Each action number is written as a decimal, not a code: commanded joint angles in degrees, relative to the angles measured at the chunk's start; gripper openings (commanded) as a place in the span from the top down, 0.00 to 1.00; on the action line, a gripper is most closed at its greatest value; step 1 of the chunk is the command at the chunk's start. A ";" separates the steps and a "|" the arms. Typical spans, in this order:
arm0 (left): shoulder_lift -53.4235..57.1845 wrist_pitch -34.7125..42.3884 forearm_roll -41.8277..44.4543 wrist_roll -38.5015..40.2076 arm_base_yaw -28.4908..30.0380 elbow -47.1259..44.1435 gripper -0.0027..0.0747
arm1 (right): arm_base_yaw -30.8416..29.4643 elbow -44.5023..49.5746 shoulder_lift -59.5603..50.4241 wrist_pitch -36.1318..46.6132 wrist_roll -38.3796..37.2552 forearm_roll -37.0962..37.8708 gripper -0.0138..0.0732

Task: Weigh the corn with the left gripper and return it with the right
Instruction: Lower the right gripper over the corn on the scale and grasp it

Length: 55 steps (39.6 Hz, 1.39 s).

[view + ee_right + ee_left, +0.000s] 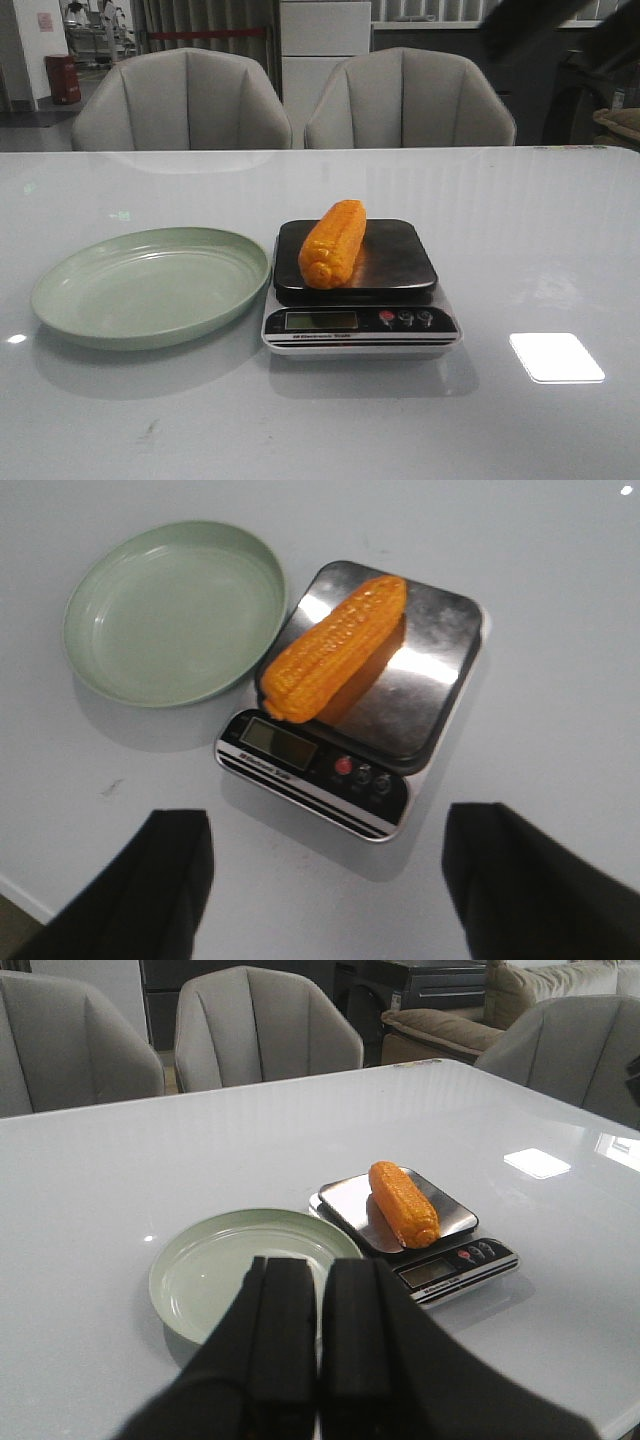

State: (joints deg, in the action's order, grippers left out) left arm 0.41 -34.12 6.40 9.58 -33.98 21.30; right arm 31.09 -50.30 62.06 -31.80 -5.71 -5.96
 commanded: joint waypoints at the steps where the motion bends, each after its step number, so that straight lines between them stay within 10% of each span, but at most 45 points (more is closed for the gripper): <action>1: 0.91 4.48 0.32 0.10 0.06 1.44 0.82 | 1.06 -7.71 5.97 0.80 -1.21 -0.85 0.21; 32: 0.91 3.91 0.10 0.10 0.06 1.44 0.82 | 2.51 -48.30 45.36 -27.03 -35.92 13.15 0.22; 55: 0.99 3.91 -0.11 0.10 0.06 1.44 0.82 | 4.93 -52.04 55.63 -31.48 -39.27 10.60 0.26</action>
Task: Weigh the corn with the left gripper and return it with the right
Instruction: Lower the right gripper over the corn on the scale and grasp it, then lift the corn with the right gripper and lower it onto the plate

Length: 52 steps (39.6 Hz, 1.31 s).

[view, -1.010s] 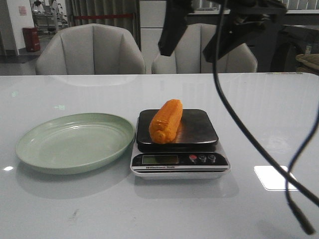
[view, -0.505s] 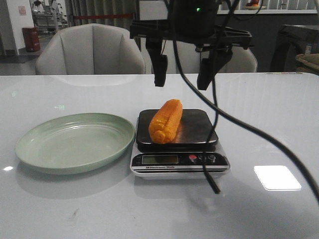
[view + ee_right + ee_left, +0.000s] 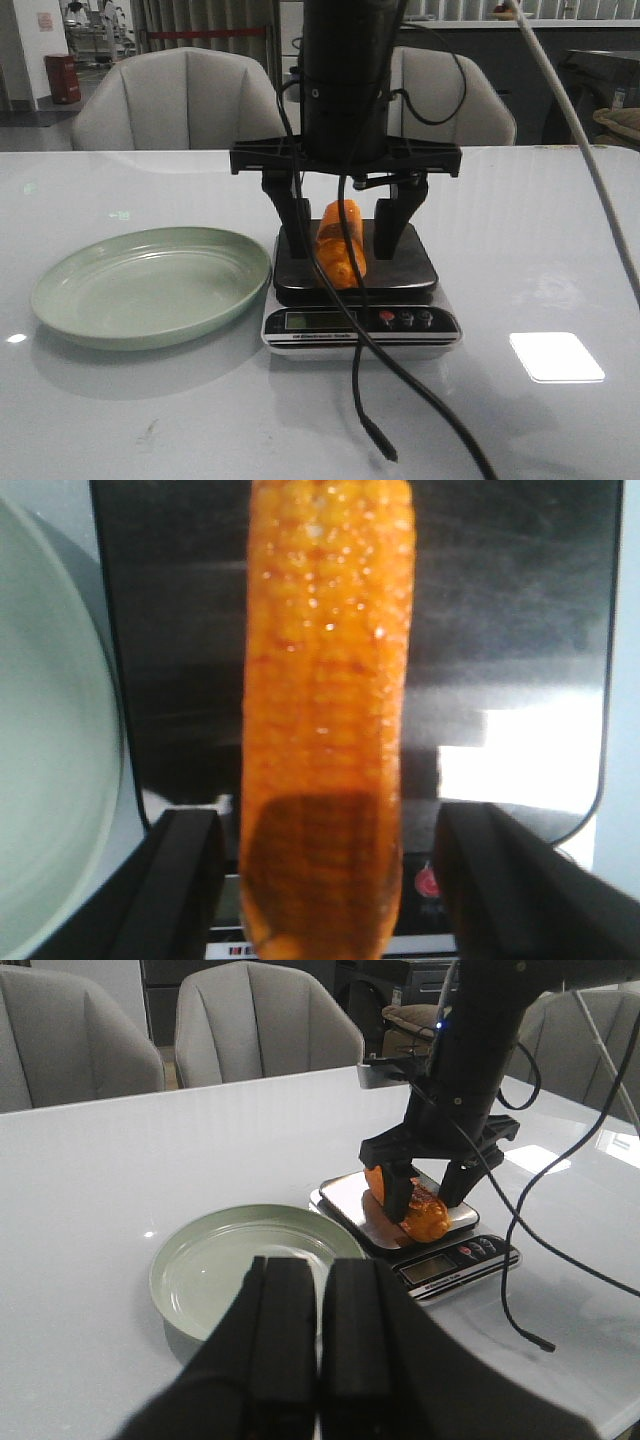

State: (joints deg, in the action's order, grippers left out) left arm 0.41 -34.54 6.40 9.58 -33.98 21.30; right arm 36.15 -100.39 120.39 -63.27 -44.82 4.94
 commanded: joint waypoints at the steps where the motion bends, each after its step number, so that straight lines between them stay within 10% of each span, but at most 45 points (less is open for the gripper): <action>1: 0.99 4.33 -0.11 0.10 0.06 1.44 0.82 | -0.13 -1.95 -2.35 -0.12 -0.16 -0.77 0.29; 9: 0.99 4.33 -0.11 0.10 0.06 1.44 0.82 | 1.01 -2.88 -1.11 2.35 -0.09 -1.77 0.52; 27: 0.99 4.33 -0.11 0.10 0.06 1.44 0.82 | 8.87 -10.54 0.84 13.18 4.35 -4.94 0.52; 41: 0.99 4.33 -0.11 0.10 0.06 1.44 0.82 | 11.71 -10.54 5.31 15.53 4.35 -4.94 0.15; 52: 0.99 4.33 -0.11 0.10 0.06 1.44 0.82 | 10.74 -13.37 3.54 8.79 4.64 -4.94 0.14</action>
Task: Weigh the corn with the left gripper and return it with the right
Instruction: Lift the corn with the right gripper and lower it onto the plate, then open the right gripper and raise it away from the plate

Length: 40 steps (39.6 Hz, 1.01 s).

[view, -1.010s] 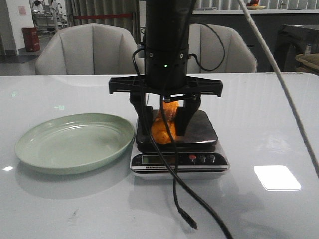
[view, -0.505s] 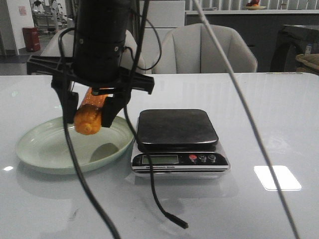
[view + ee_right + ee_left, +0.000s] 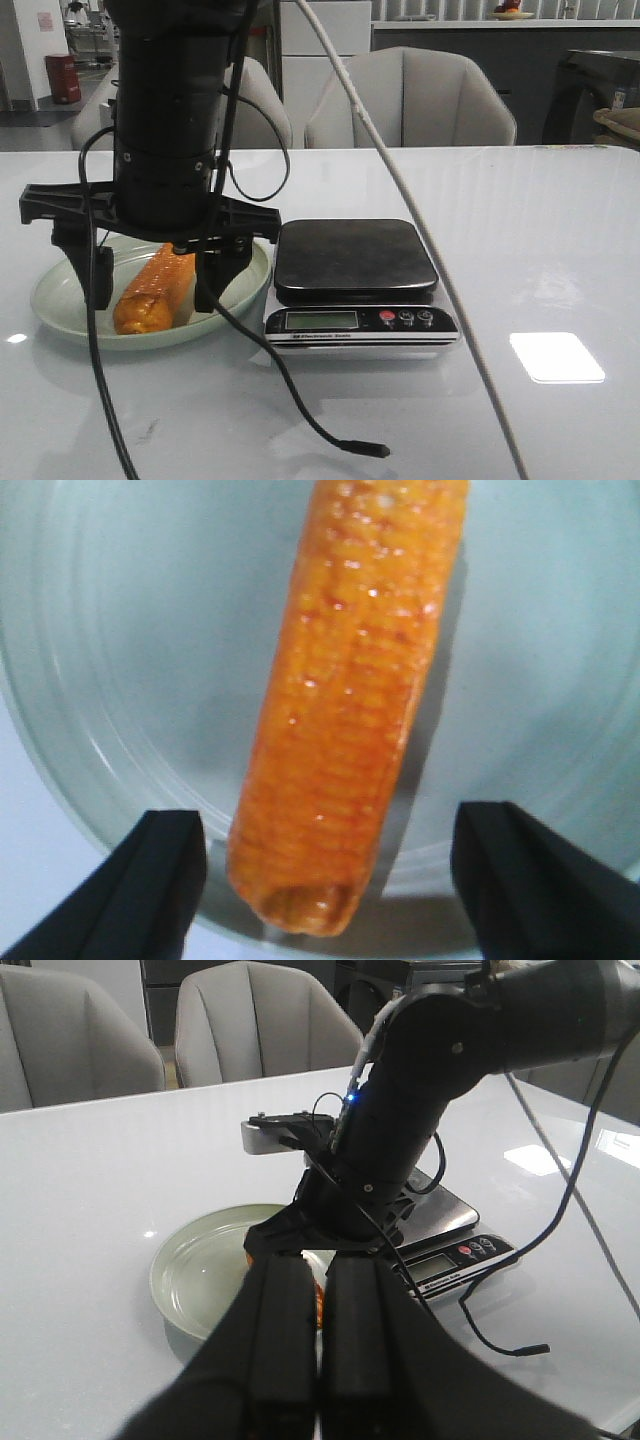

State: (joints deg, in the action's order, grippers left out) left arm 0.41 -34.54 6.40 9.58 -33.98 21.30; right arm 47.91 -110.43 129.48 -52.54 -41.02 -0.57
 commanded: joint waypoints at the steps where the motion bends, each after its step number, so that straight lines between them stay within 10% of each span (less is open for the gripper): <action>1: 0.99 4.33 -0.11 0.10 0.06 1.44 0.82 | -1.33 -3.82 -5.85 -3.57 1.64 0.57 0.14; 24: 0.99 4.33 0.30 0.10 0.06 1.44 0.82 | -7.31 -2.59 -20.86 -16.48 23.24 0.57 0.14; 40: 0.99 4.43 0.30 0.10 0.06 1.44 0.82 | -12.55 31.27 -40.36 -2.58 29.78 -0.53 0.14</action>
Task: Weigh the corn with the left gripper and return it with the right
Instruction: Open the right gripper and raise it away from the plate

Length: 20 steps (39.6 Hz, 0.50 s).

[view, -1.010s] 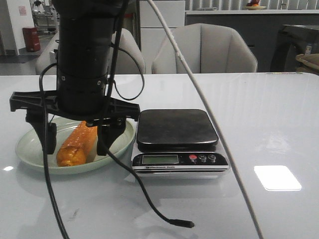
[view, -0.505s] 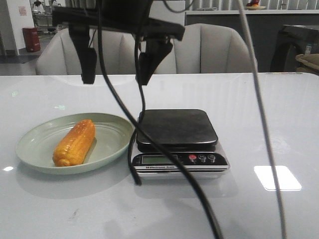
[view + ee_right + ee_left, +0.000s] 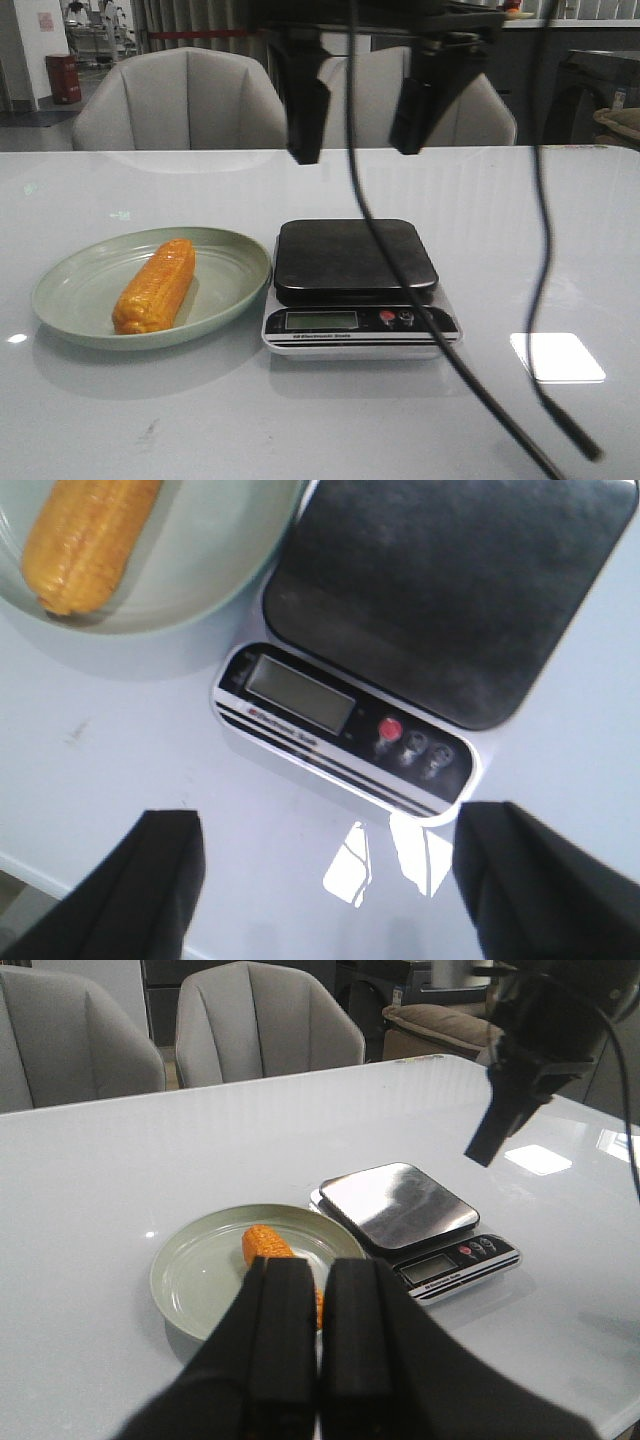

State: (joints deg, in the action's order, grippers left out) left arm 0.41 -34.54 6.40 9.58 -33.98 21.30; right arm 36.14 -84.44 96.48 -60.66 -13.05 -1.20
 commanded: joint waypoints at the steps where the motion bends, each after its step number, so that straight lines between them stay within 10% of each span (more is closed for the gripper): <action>1: 0.99 4.43 0.30 0.10 0.06 1.44 0.82 | -0.92 7.15 -8.97 6.41 2.14 0.15 0.14; 20: 0.99 4.43 0.30 0.10 0.06 1.44 0.82 | -0.97 38.20 -44.67 29.37 5.04 0.21 0.14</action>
State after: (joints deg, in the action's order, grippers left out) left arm 0.41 -34.54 6.40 9.58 -33.98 21.30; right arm 35.51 -47.99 59.09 -38.02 -8.76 -1.20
